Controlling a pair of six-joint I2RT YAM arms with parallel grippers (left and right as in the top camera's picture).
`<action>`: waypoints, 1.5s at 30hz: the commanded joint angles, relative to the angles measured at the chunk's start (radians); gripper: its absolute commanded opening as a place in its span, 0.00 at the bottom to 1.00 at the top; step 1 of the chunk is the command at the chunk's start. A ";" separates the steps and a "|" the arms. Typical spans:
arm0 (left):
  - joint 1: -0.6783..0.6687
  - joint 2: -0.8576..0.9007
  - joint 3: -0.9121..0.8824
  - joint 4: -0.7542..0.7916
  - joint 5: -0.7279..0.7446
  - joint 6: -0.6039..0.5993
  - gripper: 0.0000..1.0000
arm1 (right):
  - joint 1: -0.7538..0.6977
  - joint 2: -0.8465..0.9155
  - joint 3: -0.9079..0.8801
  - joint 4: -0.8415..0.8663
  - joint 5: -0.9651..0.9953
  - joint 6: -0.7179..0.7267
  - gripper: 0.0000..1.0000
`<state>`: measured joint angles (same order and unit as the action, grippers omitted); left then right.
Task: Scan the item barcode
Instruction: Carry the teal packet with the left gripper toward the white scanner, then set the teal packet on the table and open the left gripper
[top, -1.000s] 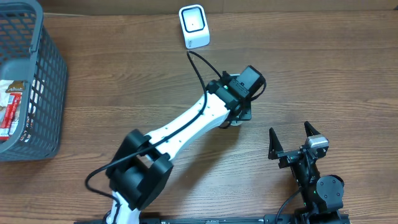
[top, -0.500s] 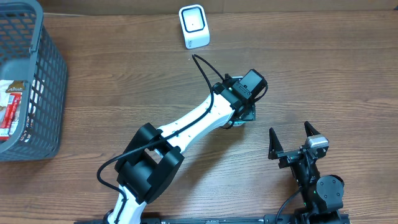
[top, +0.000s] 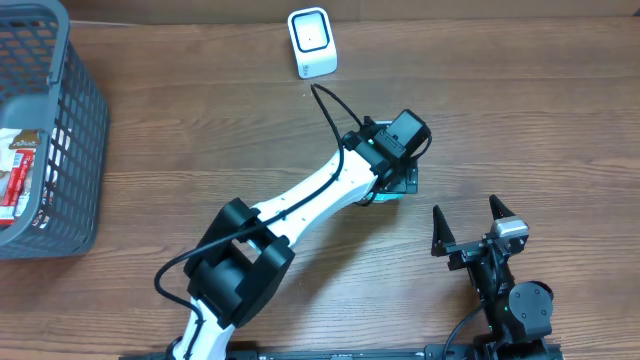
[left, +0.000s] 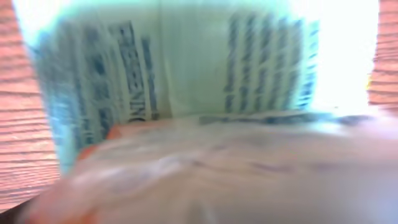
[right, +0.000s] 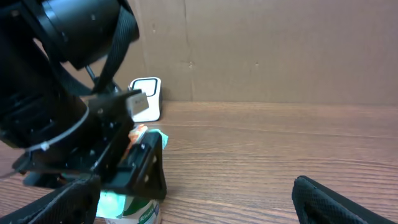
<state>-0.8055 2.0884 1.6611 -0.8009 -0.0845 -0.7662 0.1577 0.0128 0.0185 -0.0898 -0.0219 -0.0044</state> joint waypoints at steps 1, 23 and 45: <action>-0.006 -0.097 0.055 -0.006 -0.057 0.058 1.00 | -0.001 -0.010 -0.011 0.006 -0.002 -0.008 1.00; 0.350 -0.506 0.058 -0.053 -0.319 0.313 1.00 | -0.001 -0.010 -0.011 0.006 -0.002 -0.008 1.00; 1.261 -0.655 0.058 -0.040 -0.404 0.655 0.99 | -0.001 -0.010 -0.011 0.006 -0.002 -0.008 1.00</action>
<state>0.3931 1.4040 1.6970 -0.8383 -0.4881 -0.2043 0.1577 0.0128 0.0185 -0.0898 -0.0219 -0.0048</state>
